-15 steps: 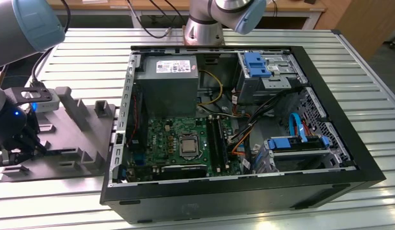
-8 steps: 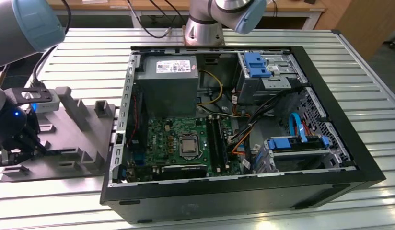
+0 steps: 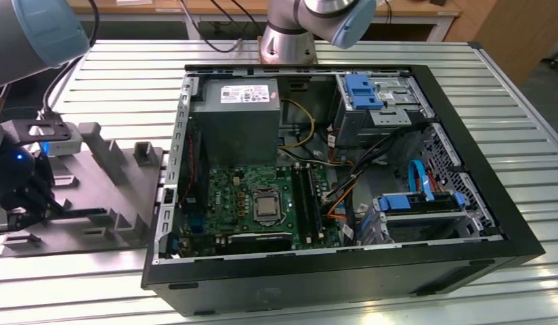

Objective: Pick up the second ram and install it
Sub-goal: 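Pick up the second ram and move it above second insertion slot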

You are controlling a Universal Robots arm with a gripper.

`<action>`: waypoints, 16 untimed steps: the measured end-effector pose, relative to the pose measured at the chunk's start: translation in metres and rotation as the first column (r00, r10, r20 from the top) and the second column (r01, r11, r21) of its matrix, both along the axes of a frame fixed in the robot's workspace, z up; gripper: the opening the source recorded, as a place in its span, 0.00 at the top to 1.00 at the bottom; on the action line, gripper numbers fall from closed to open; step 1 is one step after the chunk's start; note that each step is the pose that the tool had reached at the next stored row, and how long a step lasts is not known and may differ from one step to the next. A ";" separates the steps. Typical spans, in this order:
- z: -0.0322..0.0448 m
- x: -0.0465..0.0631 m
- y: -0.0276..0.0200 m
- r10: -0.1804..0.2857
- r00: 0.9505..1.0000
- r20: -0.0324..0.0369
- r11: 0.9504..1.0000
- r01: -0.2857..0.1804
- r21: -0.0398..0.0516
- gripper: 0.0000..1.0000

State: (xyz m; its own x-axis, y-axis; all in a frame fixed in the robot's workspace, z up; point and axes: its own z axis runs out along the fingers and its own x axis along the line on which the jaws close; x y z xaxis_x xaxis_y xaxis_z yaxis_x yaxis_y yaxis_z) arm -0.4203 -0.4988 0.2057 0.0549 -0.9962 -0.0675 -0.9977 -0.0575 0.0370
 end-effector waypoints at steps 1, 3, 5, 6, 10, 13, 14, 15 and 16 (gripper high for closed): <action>0.0016 0.000 0.0000 0.000 1.000 0.000 1.000 0.000 0.000 0.87; 0.0053 0.000 0.0000 0.000 1.000 0.000 1.000 0.000 0.000 0.87; 0.0090 0.000 0.0000 0.000 1.000 0.000 1.000 0.000 0.000 0.87; 0.0111 0.000 0.0000 0.000 1.000 0.000 1.000 0.000 0.000 0.87; 0.0190 0.000 0.0000 0.000 1.000 0.000 1.000 0.000 0.000 0.87; 0.0246 0.000 0.0000 0.000 1.000 0.000 1.000 0.000 0.000 0.87; 0.0265 0.000 0.0000 0.000 1.000 0.000 1.000 0.000 0.000 0.87; 0.0276 0.000 0.0000 0.000 1.000 0.000 1.000 0.000 0.000 0.87; 0.0277 0.000 0.0000 0.000 1.000 0.000 1.000 0.000 0.000 0.87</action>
